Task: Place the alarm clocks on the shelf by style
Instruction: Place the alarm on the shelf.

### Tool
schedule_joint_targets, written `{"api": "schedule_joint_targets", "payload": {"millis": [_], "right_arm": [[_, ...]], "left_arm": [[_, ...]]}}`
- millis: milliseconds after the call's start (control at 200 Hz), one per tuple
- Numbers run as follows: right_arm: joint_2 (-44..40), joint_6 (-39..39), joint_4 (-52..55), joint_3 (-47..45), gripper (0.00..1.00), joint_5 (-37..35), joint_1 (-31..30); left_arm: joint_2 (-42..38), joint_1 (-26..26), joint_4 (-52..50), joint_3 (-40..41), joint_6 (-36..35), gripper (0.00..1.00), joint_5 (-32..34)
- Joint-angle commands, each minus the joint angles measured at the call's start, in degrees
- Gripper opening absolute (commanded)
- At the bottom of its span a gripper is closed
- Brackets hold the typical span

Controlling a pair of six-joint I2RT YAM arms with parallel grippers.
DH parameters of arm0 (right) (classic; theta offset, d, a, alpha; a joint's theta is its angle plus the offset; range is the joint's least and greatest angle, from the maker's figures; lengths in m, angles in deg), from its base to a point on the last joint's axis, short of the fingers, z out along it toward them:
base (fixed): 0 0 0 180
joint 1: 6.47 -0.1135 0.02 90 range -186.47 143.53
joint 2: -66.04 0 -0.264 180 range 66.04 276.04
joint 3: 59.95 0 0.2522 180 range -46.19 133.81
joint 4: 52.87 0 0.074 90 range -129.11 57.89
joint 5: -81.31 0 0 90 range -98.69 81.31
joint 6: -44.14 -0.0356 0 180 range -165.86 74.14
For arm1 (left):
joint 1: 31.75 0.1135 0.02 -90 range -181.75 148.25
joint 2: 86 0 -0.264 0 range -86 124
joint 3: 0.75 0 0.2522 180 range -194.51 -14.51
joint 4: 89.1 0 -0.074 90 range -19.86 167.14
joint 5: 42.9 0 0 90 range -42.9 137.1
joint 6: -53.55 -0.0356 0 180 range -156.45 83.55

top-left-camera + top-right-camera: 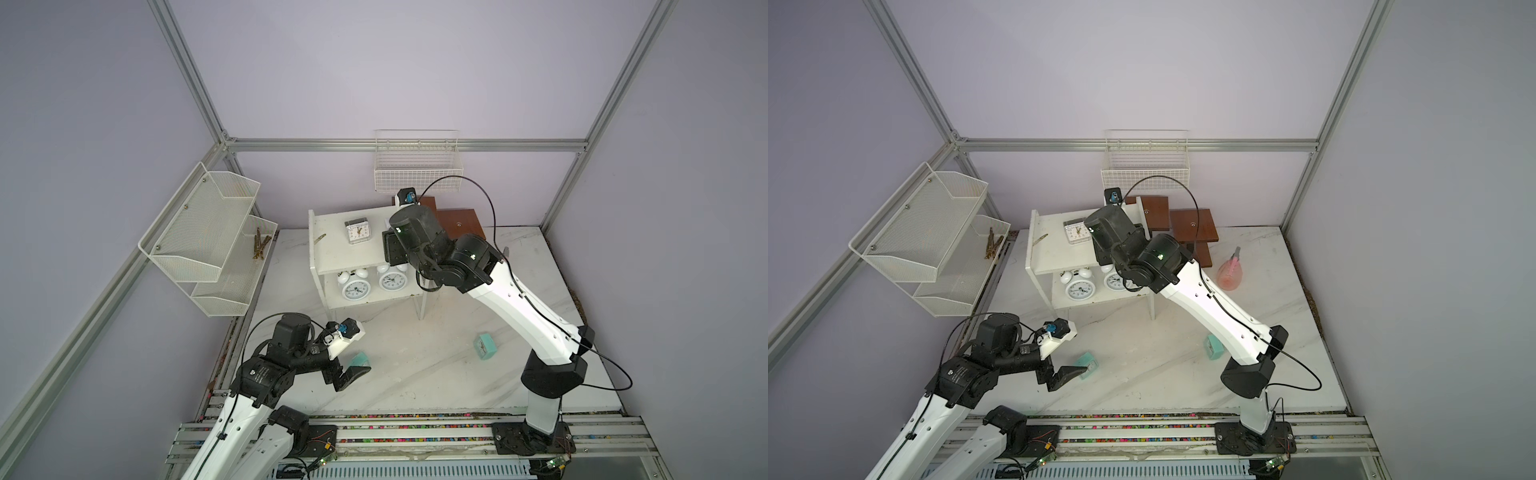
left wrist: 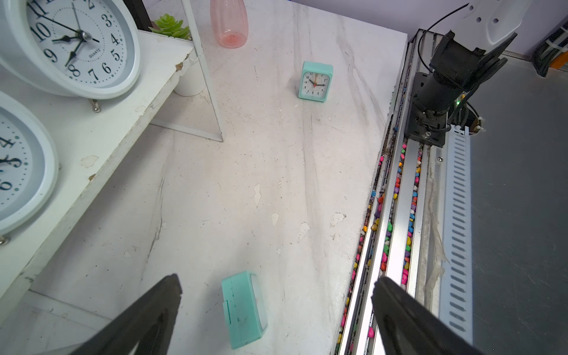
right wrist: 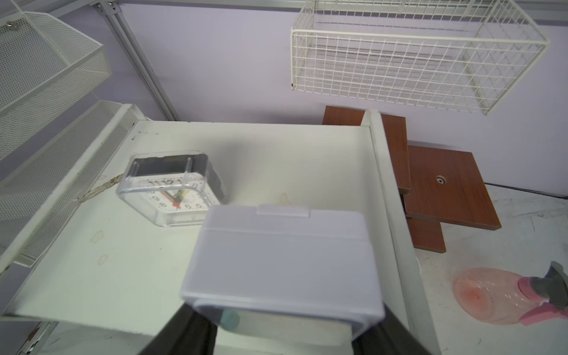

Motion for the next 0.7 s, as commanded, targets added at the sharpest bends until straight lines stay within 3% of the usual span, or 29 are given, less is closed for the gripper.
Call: {"api": "schedule_joint_targets", "payload": {"millis": [0,695], "right_arm": [[0.8,1.8,-1.6,1.6,0.45,1.2,1.5],[6.7,2.9,-10.6,1.6,0.44,0.9,5.3]], "left_arm": [[-0.5,-0.3,0.1,0.6,-1.2,1.00,-0.9],[-1.0,-0.3,0.1,0.7,-1.1,1.00,-0.4]]}}
